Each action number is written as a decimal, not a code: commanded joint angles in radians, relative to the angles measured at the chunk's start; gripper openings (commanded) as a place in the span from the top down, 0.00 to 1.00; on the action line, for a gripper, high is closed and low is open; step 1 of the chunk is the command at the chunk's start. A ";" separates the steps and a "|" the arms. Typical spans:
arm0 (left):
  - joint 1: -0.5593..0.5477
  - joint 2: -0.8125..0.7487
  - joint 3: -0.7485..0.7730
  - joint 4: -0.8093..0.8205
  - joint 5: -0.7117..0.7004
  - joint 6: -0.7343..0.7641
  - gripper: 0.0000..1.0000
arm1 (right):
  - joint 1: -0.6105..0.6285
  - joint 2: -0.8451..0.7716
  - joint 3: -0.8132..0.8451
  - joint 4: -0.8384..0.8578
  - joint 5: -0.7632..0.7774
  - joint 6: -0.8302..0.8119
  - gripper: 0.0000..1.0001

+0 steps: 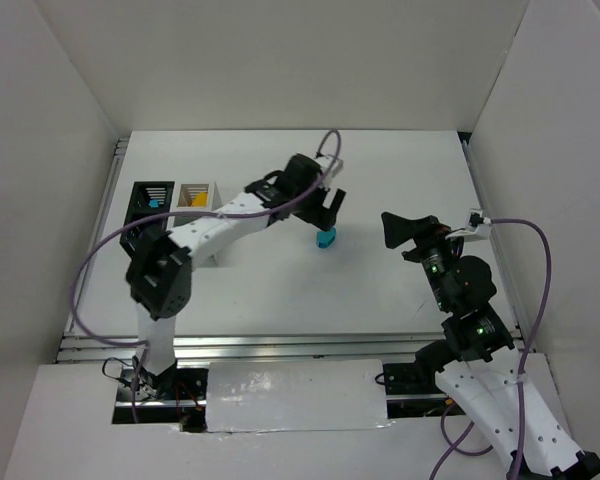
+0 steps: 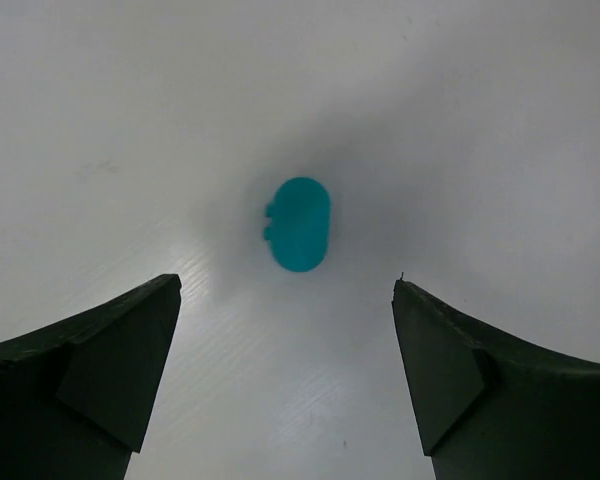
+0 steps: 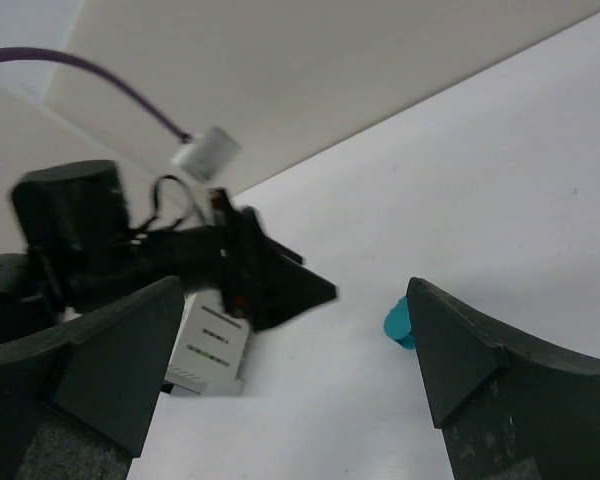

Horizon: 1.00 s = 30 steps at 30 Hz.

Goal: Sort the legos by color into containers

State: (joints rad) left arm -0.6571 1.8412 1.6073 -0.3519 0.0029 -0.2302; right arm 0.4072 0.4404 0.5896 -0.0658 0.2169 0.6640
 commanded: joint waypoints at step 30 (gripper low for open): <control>-0.082 0.431 0.247 -0.070 -0.063 0.138 1.00 | -0.010 0.047 -0.010 0.023 -0.056 -0.046 0.00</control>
State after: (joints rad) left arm -0.7425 2.2707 1.8355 -0.3931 -0.0593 -0.0830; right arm 0.4049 0.4934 0.5812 -0.0853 0.1574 0.6334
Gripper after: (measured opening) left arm 0.559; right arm 0.996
